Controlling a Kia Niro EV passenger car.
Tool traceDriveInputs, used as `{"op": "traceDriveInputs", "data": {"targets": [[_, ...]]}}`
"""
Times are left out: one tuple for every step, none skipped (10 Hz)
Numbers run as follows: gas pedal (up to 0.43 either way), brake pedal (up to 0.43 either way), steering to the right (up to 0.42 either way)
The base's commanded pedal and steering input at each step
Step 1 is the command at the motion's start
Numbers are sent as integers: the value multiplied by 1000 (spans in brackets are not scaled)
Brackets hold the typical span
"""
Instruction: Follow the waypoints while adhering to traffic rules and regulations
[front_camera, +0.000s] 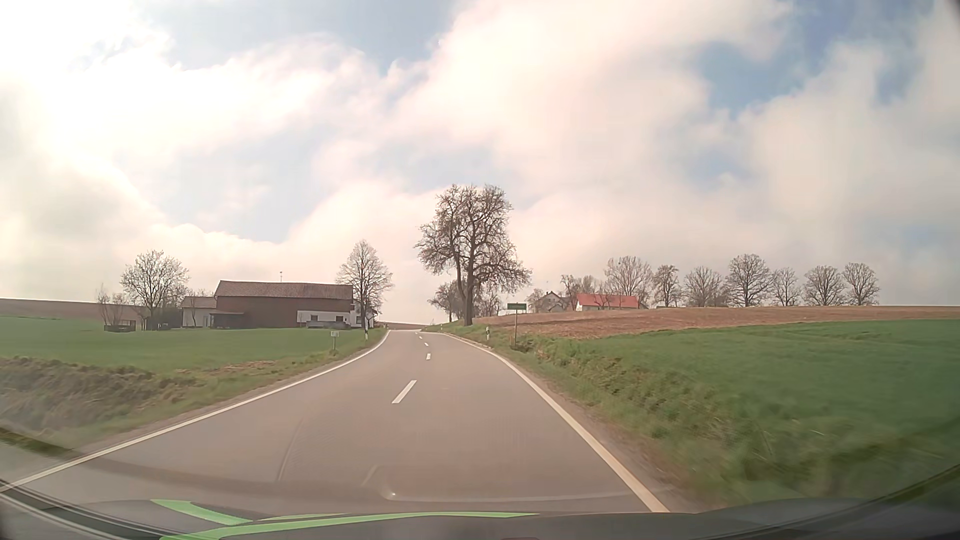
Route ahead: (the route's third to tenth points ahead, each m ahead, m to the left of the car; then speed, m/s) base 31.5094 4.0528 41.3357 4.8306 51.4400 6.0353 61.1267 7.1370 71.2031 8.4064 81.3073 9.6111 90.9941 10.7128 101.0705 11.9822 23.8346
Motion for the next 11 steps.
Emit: {"op": "traceDriveInputs", "data": {"targets": [[287, 0, -18], [280, 0, -18], [280, 0, -18], [280, 0, -18], [280, 0, -18], [280, 0, -18], [280, 0, -18], [280, 0, -18], [280, 0, -18], [280, 0, -18], [280, 0, -18]]}}
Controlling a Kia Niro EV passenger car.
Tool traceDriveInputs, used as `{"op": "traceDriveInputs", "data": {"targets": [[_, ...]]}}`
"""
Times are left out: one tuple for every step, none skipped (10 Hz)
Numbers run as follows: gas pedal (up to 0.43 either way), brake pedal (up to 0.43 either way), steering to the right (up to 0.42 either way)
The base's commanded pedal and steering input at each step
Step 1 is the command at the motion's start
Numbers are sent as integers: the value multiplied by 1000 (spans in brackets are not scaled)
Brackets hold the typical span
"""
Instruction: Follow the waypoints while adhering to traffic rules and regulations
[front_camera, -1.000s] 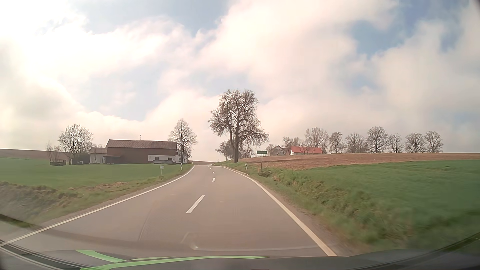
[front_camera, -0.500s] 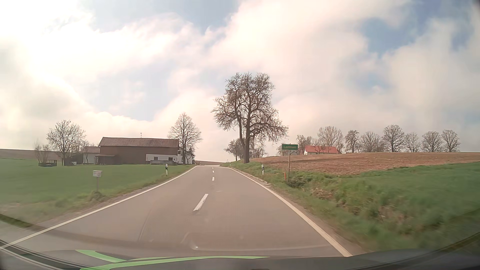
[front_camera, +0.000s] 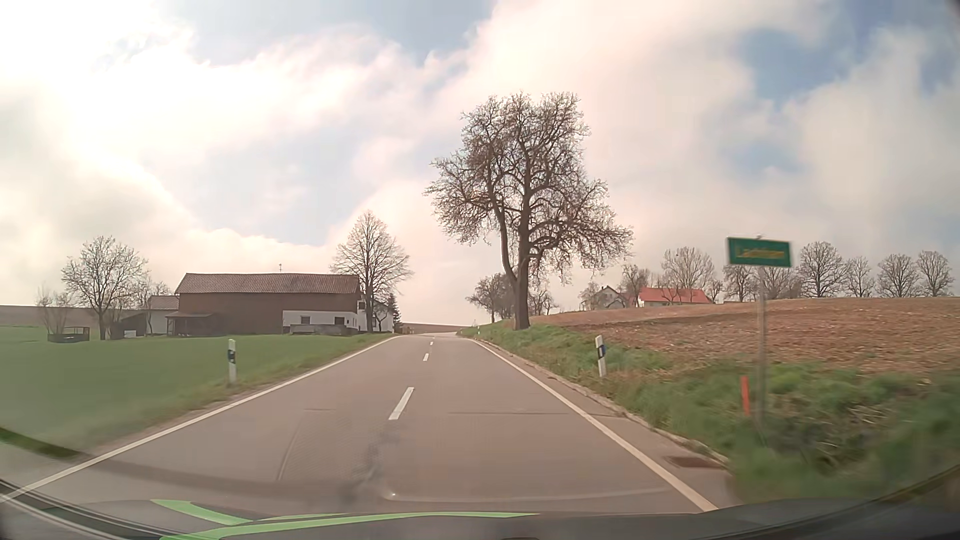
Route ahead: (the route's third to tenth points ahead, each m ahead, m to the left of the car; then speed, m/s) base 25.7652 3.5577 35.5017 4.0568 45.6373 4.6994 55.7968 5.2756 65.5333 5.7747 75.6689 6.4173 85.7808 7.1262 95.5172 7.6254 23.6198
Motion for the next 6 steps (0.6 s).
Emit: {"op": "traceDriveInputs", "data": {"targets": [[280, 0, -18], [280, 0, -18], [280, 0, -17], [280, 0, -15], [287, 0, -13], [287, 0, -11]]}}
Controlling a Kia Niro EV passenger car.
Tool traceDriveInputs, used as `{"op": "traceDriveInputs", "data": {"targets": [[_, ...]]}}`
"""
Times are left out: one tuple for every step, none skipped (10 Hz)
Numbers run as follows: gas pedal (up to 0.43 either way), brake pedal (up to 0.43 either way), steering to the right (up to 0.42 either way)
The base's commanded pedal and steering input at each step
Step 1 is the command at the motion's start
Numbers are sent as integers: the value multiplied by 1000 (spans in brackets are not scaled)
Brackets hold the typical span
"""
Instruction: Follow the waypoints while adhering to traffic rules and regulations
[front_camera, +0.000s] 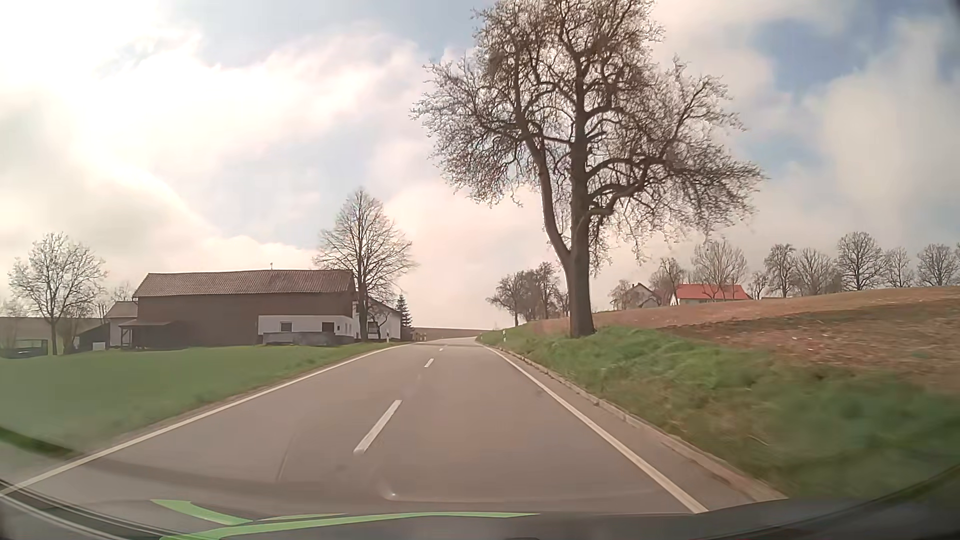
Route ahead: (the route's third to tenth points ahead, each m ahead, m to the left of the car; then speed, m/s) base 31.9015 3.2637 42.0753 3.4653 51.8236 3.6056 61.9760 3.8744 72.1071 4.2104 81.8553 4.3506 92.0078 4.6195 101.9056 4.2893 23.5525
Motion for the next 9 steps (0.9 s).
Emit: {"op": "traceDriveInputs", "data": {"targets": [[287, 0, -9], [287, 0, -8], [287, 0, -7], [287, 0, -7], [287, 0, -7], [287, 0, -7], [287, 0, -7], [287, 0, -7], [287, 0, -7]]}}
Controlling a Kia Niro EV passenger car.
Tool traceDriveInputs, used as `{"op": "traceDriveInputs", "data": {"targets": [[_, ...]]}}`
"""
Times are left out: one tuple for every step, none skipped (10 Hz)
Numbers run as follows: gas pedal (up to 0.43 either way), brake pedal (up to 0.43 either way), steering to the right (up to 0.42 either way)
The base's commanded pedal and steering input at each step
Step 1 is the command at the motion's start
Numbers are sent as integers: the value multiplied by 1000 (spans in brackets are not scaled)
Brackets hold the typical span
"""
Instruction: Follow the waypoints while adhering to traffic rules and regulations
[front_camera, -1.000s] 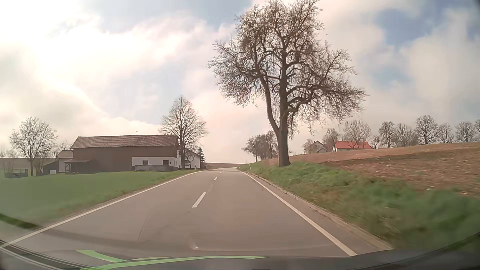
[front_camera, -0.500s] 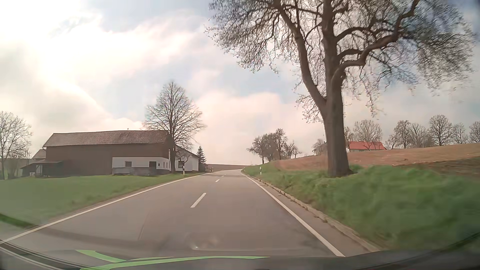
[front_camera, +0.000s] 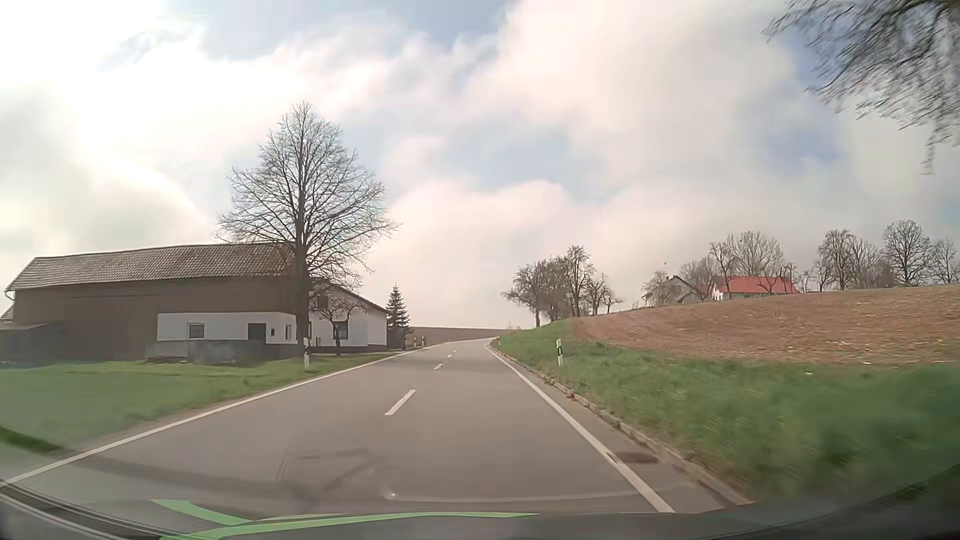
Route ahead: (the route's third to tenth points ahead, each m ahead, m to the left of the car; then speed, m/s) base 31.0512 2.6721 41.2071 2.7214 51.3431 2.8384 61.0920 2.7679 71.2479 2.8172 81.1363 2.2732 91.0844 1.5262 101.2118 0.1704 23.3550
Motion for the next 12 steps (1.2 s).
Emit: {"op": "traceDriveInputs", "data": {"targets": [[287, 0, -7], [287, 0, -7], [287, 0, -6], [287, 0, -5], [287, 0, -4], [287, 0, -4], [287, 0, -4], [287, 0, -4], [287, 0, -4], [287, 0, -4], [280, 0, -4], [280, 0, -4]]}}
